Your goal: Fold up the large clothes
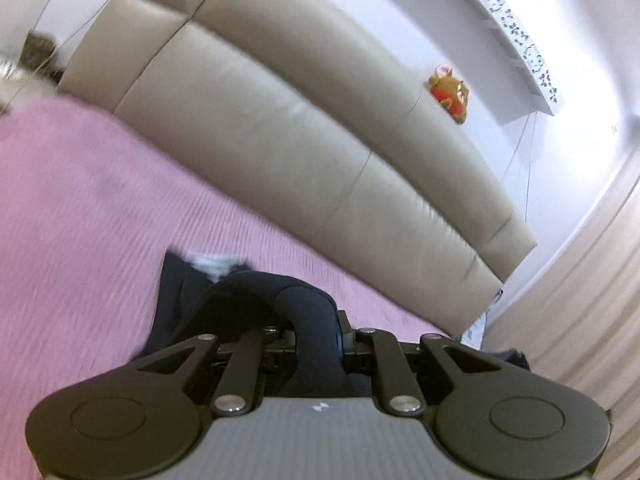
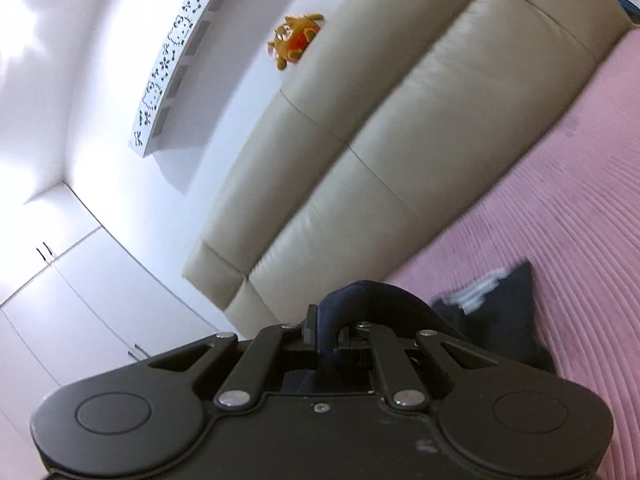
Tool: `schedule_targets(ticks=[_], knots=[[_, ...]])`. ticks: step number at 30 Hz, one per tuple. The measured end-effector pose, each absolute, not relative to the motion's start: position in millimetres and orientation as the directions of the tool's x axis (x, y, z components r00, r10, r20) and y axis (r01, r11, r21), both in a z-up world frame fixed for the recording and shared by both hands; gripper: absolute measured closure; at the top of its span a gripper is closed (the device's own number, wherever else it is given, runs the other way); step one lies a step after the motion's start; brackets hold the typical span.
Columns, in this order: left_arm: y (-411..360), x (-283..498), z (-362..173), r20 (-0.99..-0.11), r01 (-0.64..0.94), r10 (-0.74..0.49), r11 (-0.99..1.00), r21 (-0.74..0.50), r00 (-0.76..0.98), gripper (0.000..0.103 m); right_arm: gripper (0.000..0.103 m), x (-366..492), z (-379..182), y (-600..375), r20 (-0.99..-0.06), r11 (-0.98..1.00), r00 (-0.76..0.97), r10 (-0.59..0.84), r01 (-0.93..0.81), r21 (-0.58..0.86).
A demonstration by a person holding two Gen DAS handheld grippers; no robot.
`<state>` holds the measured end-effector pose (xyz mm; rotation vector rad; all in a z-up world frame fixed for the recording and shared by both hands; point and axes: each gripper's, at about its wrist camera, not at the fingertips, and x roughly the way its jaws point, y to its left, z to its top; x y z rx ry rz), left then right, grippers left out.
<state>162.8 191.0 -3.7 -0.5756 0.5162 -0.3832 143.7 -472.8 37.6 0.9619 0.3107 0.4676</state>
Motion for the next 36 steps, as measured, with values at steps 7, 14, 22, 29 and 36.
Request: schedule_targets(ticks=[7, 14, 22, 29, 36], knots=[[170, 272, -2, -0.327, 0.143, -0.384, 0.808, -0.571, 0.863, 0.087, 0.096, 261, 26, -459, -0.09, 0.519, 0.872, 0.48, -0.2, 0.831], [165, 380, -66, -0.438, 0.006, -0.318, 0.815, -0.58, 0.841, 0.084, 0.096, 382, -29, -434, -0.292, 0.615, 0.834, 0.468, -0.071, 0.785], [176, 441, -149, -0.575, -0.158, -0.224, 0.828, -0.538, 0.787, 0.069, 0.096, 446, -90, -418, -0.489, 0.713, 0.762, 0.424, 0.051, 0.699], [194, 416, -129, -0.489, -0.071, -0.235, 0.846, -0.528, 0.84, 0.052, 0.024, 410, -73, -420, -0.402, 0.733, 0.8, 0.445, -0.068, 0.677], [97, 401, -155, -0.689, 0.261, -0.302, 0.951, -0.167, 0.659, 0.047, 0.023, 394, -79, -340, -0.529, 0.878, 0.715, 0.457, -0.269, 0.395]])
